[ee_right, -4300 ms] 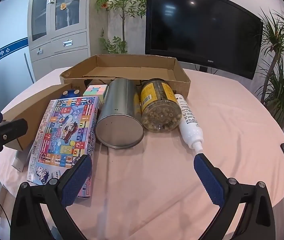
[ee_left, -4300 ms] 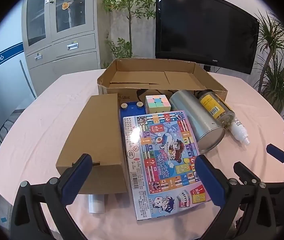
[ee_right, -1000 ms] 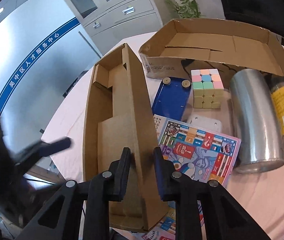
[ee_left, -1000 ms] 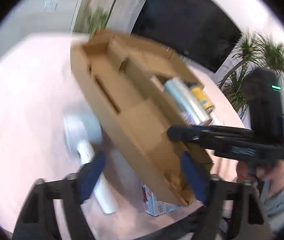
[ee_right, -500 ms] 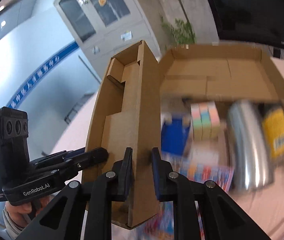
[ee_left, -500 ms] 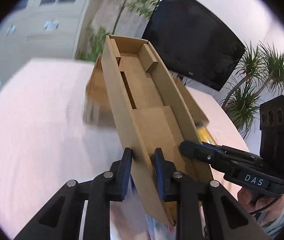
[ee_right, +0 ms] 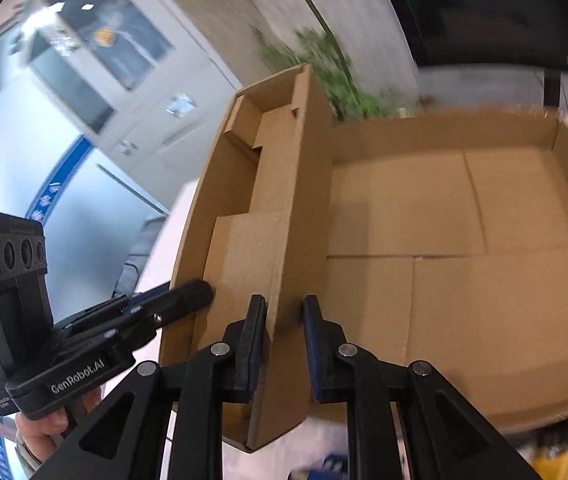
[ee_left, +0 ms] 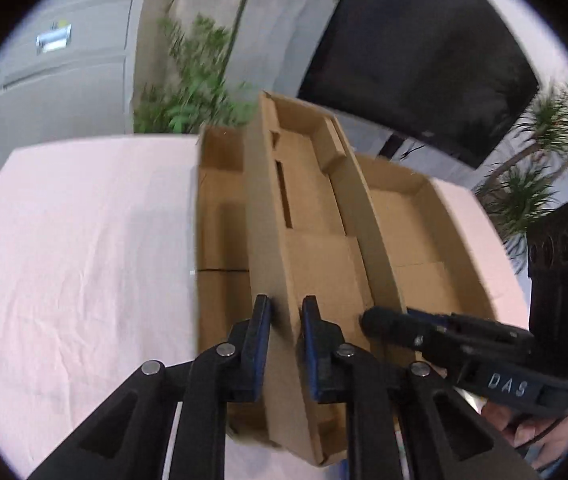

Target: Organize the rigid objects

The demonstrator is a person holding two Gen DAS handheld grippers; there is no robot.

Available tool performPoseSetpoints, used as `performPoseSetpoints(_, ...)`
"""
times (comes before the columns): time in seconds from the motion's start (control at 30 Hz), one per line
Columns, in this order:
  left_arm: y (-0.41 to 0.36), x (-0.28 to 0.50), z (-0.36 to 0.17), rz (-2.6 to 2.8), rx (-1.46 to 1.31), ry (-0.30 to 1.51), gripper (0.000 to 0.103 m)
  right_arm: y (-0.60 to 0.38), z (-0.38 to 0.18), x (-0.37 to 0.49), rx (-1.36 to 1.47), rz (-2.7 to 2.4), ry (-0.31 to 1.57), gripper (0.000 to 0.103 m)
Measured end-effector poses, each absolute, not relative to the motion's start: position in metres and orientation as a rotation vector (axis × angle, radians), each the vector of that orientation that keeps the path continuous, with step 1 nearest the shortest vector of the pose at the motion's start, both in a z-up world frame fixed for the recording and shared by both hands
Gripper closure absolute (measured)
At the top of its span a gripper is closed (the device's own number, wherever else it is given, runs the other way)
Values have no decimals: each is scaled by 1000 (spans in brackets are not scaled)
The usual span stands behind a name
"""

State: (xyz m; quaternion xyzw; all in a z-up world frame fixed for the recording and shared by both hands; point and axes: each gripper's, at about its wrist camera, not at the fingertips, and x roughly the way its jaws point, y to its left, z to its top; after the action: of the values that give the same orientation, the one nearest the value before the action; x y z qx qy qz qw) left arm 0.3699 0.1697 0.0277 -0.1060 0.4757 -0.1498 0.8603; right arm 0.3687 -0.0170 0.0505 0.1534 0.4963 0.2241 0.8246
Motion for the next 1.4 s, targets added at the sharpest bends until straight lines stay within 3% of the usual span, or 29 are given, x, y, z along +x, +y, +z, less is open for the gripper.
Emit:
performPoseSetpoints(0.17,179,380,-9,-257,-179,1077,90,7,2,396,350,449,1174,87)
performPoseSetpoints(0.37,184,359,-2,-212,-130,1041,90,27,-11,406,355,450,1212,89)
performPoseSetpoints(0.5,187,319,17,-217,-110,939,87,32,-12,416,323,467,1159,78)
performPoseSetpoints(0.53,187,311,20,-213,-107,931,74,28,-11,420,321,473,1161,77)
performPoseSetpoints(0.57,186,294,25,-206,-105,917,64,24,-3,415,303,471,1151,64)
performPoseSetpoints(0.6,186,281,29,-204,-107,904,39,16,6,407,288,459,1113,41)
performPoseSetpoints(0.67,186,240,37,-212,-138,866,15,-14,38,376,244,394,986,15)
performPoseSetpoints(0.73,181,203,43,-254,-177,875,15,-50,68,327,188,347,871,11)
performPoseSetpoints(0.8,173,175,45,-316,-212,903,15,-82,89,277,149,320,779,0)
performPoseSetpoints(0.97,133,111,42,-405,-211,966,15,-143,105,143,53,356,660,0)
performPoseSetpoints(1.17,86,74,-3,-480,-287,1060,15,-172,40,55,148,548,833,0)
performPoseSetpoints(1.37,56,70,-50,-437,-303,1177,16,-154,-32,41,153,598,977,1)
performPoseSetpoints(1.4,53,70,-53,-442,-299,1188,20,-150,-39,43,150,589,988,2)
